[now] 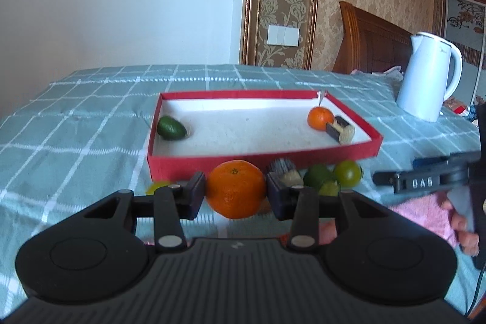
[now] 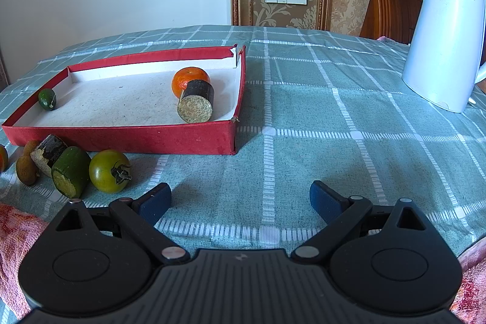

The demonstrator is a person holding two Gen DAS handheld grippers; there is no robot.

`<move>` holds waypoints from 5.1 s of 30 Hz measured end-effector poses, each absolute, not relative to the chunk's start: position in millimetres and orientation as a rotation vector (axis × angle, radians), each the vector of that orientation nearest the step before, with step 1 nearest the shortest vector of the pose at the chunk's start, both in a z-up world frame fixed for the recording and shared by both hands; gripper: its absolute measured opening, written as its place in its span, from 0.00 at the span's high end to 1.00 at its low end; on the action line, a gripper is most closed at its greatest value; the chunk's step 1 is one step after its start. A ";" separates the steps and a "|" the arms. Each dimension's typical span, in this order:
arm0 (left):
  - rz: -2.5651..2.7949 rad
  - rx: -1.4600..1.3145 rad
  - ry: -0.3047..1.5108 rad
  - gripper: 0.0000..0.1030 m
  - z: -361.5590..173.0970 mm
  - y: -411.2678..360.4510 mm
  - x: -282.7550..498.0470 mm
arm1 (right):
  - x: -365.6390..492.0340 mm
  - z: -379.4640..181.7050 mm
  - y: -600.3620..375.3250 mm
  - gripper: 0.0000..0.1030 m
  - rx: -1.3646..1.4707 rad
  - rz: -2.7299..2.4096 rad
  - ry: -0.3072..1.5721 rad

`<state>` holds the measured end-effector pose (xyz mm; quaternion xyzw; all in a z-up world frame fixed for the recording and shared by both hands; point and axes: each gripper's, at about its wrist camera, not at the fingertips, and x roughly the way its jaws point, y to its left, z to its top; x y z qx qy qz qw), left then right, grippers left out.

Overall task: Organize fruits
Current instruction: 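Carry the large orange into the box and open the left tool, then withdraw the left tool from the box, then move the right tool to the green tomato and close on it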

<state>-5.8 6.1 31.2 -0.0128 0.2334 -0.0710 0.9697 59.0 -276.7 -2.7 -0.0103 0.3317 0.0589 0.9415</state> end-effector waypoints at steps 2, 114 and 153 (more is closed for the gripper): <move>-0.142 -0.028 0.467 0.61 35.7 6.7 2.3 | 58.9 -2.7 -276.7 0.04 -0.021 0.120 0.677; -0.088 -0.063 0.571 0.00 -10.4 27.1 -16.1 | 50.5 14.9 -216.9 0.36 -0.076 0.411 0.591; -0.093 -0.072 0.566 0.00 -10.1 28.4 -17.4 | 42.8 11.1 -211.9 0.68 -0.078 0.369 0.573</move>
